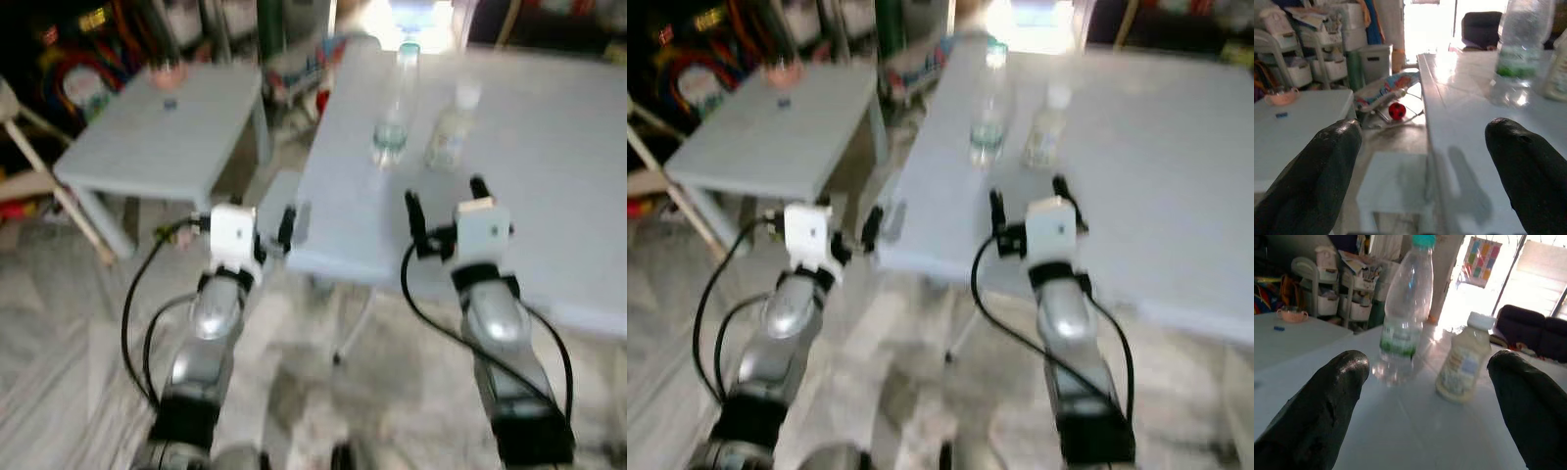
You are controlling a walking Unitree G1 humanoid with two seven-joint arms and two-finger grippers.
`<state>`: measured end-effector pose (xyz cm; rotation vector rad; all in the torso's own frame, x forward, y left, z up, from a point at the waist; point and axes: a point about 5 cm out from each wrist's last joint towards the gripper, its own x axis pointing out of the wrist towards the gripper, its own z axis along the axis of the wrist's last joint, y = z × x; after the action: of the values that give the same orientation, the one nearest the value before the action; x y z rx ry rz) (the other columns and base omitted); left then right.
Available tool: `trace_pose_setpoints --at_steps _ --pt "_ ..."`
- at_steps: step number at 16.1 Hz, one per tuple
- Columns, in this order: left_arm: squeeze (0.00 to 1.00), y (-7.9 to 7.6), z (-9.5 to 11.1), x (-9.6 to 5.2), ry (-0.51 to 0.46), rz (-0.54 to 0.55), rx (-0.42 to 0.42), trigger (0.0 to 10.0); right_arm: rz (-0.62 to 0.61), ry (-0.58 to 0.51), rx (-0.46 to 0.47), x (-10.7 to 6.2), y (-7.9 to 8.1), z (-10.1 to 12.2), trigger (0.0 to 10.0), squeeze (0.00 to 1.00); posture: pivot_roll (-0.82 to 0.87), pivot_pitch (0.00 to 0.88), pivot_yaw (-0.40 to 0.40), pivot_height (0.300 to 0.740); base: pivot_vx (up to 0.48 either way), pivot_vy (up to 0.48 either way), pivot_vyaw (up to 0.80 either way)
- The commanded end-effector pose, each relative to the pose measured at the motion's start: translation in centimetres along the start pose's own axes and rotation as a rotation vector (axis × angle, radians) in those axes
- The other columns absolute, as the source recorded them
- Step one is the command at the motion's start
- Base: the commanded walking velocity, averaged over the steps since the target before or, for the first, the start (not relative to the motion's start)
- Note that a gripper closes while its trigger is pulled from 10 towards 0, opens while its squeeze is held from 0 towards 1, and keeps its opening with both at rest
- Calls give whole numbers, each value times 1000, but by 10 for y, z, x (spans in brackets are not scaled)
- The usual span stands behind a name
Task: Restocking fridge
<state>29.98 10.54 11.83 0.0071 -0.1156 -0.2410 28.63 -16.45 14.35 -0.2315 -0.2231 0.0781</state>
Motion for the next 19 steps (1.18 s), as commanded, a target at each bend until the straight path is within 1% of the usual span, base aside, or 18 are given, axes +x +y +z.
trace_pose_setpoints --at_steps 1,5,8,9,12,15,17,18,19 --pt "0 7 1 -1 -3 16 19 10000 20 -8 12 1 7 2 10000 0 -35 86 11 740 450 0 0" --pt "0 7 1 -2 -5 18 14 10000 23 -6 11 0 7 1 10000 0 -35 84 9 740 450 0 0" --pt "0 9 0 -2 -3 25 6 10000 28 -7 9 1 8 1 10000 0 -34 82 8 740 324 0 0" --pt "0 10 1 -3 -13 35 -13 10000 29 -8 9 1 8 1 10000 0 -34 82 8 740 0 0 0" --pt "0 14 1 -5 -17 40 -10 10000 34 -10 8 2 9 1 10000 0 -31 77 9 740 0 0 0" --pt "0 15 1 -7 -16 35 -7 10000 49 -16 7 1 13 1 10000 0 -27 77 8 740 0 0 0" --pt "0 15 1 -8 -17 35 -6 10000 63 -59 26 6 16 14 10000 0 -27 77 8 740 0 0 0" --pt "0 16 1 -7 -18 35 -6 10000 87 -114 19 13 18 28 10000 0 -27 86 9 740 0 0 0" --pt "0 16 2 -7 -19 34 -7 10000 97 -139 22 17 18 35 10000 0 -28 89 11 740 0 0 0"
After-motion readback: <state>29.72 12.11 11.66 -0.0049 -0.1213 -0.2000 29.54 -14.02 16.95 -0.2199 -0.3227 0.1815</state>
